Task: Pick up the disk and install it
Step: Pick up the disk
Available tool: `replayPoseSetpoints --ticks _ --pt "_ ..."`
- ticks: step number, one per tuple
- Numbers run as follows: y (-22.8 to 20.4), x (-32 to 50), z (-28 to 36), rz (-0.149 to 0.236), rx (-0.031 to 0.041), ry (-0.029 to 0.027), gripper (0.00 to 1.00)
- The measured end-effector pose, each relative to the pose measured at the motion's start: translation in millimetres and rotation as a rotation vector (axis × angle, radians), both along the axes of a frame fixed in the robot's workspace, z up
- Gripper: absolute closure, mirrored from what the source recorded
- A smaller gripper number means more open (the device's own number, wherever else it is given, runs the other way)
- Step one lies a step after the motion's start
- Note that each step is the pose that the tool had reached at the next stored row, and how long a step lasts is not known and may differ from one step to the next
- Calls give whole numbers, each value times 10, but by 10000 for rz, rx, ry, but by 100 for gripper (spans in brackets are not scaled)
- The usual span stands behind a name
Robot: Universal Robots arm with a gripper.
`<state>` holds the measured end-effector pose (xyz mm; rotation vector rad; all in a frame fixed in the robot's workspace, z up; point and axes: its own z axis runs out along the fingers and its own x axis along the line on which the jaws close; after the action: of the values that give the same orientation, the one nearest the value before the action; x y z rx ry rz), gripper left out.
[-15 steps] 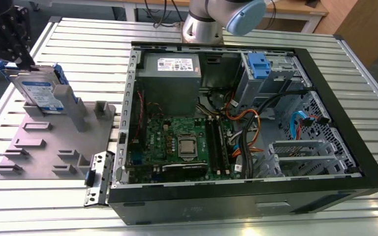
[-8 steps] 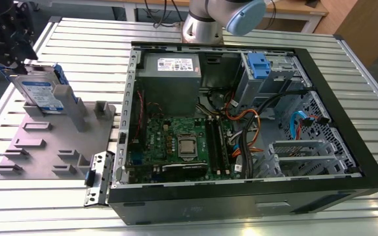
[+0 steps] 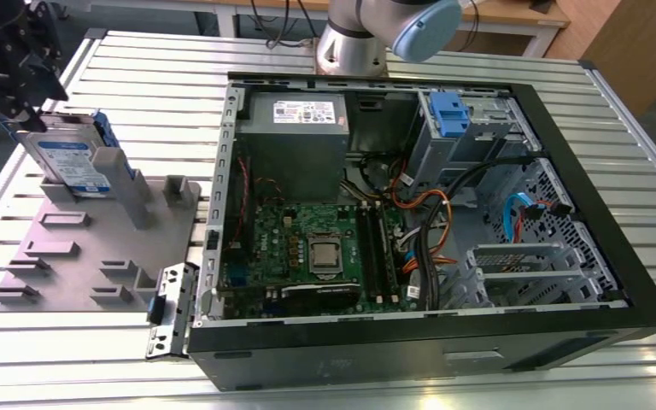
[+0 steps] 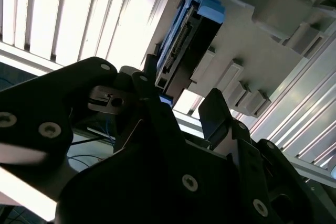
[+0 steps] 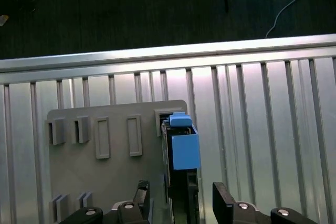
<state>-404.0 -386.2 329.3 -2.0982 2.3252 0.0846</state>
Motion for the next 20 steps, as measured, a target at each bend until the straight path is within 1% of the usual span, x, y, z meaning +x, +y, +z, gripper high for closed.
replayPoseSetpoints --ticks 4,7,13,20 --pt "13 -2 -31 218 1 -55 41" --pt "16 -6 -60 383 1 -74 41" --pt "16 -40 -152 563 1 -75 41" --pt "17 -42 -269 666 1 -75 41"
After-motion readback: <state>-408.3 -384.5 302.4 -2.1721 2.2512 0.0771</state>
